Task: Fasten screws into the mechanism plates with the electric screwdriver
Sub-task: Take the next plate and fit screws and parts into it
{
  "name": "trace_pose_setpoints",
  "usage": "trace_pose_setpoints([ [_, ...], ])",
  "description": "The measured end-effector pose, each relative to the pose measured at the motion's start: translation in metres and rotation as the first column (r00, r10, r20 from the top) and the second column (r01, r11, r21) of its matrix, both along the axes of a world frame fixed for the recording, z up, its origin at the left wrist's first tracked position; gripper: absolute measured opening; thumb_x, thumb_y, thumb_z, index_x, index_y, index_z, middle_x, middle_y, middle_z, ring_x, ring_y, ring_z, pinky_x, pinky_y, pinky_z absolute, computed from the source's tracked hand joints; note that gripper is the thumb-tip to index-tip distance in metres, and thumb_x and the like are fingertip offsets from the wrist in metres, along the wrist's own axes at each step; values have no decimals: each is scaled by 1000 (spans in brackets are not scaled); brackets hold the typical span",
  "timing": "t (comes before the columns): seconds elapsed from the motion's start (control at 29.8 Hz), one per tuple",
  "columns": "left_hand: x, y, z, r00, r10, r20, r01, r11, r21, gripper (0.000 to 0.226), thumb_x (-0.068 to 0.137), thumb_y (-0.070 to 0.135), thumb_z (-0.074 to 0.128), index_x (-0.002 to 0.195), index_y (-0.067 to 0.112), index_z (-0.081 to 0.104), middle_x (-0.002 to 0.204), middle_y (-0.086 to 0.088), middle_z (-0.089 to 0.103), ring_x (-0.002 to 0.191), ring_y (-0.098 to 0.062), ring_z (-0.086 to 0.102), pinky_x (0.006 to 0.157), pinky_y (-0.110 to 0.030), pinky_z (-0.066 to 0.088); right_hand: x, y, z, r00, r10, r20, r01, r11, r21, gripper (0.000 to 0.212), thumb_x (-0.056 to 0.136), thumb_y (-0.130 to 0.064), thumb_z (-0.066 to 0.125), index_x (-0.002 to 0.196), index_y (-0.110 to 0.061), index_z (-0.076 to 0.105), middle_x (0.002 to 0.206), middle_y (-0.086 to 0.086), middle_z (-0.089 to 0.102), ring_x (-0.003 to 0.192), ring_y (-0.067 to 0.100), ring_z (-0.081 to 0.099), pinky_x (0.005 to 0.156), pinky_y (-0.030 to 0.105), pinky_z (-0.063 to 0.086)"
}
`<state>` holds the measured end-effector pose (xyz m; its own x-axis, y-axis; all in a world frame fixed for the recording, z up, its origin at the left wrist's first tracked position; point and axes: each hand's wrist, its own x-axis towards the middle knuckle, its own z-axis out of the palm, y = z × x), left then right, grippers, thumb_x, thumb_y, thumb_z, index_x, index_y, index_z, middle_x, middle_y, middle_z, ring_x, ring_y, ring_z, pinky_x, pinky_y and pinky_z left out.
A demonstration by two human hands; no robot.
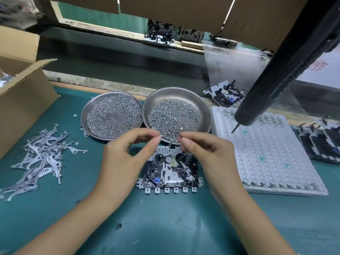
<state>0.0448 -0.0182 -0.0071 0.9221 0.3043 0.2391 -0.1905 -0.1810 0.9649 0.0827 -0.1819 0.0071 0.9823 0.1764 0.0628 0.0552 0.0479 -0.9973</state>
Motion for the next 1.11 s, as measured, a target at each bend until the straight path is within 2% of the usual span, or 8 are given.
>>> trace_pose_setpoints([
  [0.13,-9,-14,0,998,-65,9,65,992,-112,14,73,28,70,86,30,73,84,12,72,80,-1,66,73,-10,47,-15,2,-3,985,84,-150,-60,986,157,22,62,-30,74,82,-25,79,82,1,74,76,11,66,76,21,53],
  [0.27,-13,-20,-1,993,-109,36,114,955,-274,19,68,22,73,86,28,72,85,4,74,81,-5,69,72,-11,50,-18,1,-2,979,133,-155,-102,975,196,22,69,-23,71,89,-16,77,80,1,72,75,11,65,78,22,52],
  [0.47,-13,-20,1,994,-109,6,107,958,-268,26,64,24,75,88,34,70,81,3,75,78,-9,71,71,-13,51,-19,1,-4,980,120,-156,-93,981,169,23,70,-23,70,90,-15,77,85,4,73,79,14,66,79,22,52],
  [0.67,-14,-22,1,997,-80,7,79,964,-255,27,64,18,75,89,24,67,78,5,75,76,-7,71,69,-12,51,-19,2,-5,987,110,-118,-95,987,133,20,73,-20,69,91,-15,77,91,10,72,84,19,67,83,27,54],
  [0.94,-14,-21,0,997,-75,11,75,966,-248,27,62,22,76,88,25,68,77,5,74,74,-6,70,69,-12,51,-19,1,-6,988,133,-83,-125,988,91,19,73,-19,69,90,-15,77,92,7,70,89,16,67,81,22,52],
  [1.04,-13,-20,-1,993,-114,13,113,960,-258,23,62,20,76,85,24,72,78,4,74,74,-6,70,67,-12,52,-16,-1,-5,978,175,-112,-162,981,109,19,72,-17,71,90,-14,77,92,9,70,90,18,67,81,23,51],
  [1.11,-13,-19,1,983,-180,16,178,948,-263,27,62,22,75,89,27,73,79,3,75,74,-6,70,66,-13,51,-12,-5,-2,950,249,-189,-220,962,165,18,70,-11,77,88,-14,77,86,9,71,85,19,67,82,26,53],
])
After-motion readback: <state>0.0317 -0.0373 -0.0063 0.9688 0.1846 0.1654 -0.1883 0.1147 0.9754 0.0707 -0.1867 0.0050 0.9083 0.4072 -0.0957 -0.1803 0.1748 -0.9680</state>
